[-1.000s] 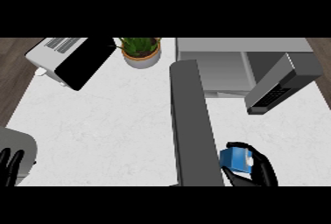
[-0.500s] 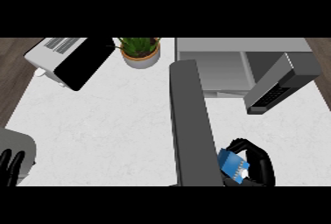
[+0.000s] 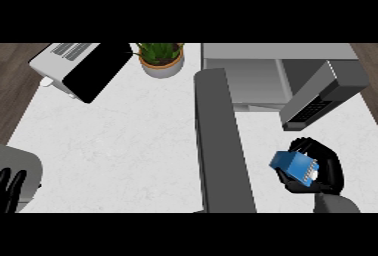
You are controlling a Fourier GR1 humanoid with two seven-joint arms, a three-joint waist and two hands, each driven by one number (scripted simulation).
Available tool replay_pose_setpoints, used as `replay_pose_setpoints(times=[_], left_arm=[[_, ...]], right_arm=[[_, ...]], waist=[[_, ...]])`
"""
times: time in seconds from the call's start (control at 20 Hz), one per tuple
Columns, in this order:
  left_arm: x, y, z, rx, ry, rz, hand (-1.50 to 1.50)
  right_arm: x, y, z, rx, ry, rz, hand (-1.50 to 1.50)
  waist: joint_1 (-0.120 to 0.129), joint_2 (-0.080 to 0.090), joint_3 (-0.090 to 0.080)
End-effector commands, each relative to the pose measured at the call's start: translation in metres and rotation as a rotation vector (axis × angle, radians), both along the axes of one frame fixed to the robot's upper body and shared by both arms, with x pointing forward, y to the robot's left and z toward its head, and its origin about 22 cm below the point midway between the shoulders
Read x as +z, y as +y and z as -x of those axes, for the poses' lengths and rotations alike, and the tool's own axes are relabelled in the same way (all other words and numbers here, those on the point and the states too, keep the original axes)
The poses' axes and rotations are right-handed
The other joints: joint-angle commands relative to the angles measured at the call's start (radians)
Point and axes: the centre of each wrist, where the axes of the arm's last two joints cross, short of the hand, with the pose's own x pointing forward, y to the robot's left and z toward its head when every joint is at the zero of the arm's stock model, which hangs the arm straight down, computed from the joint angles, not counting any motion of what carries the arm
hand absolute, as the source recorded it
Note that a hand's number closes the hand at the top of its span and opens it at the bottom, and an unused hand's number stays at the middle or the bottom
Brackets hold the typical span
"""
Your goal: Pick up the milk, place it into the microwave and close the microwave
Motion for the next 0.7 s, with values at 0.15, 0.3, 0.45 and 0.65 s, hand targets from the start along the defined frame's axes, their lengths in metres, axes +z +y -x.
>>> replay_pose_setpoints(times=[0.15, 0.3, 0.45, 0.65], left_arm=[[-0.002, 0.001, 0.013, -0.001, 0.019, 0.011, -1.50], [-0.017, 0.019, 0.000, 0.002, 0.013, 0.010, -1.50], [-0.020, -0.012, 0.002, 0.001, 0.035, 0.018, -1.50], [-0.002, 0.016, -0.003, 0.010, 0.026, 0.028, -1.50]], right_arm=[[0.035, 0.005, -0.009, 0.103, -0.039, -0.042, 1.50], [0.039, 0.027, -0.020, 0.064, -0.052, 0.051, 1.50], [0.064, 0.045, -0.035, 0.049, -0.055, 0.072, 1.50], [0.075, 0.075, -0.052, 0.023, -0.019, 0.140, 1.50]], waist=[[-0.005, -0.003, -0.001], [-0.003, -0.001, -0.001], [-0.002, -0.002, -0.001], [-0.002, -0.001, -0.001]])
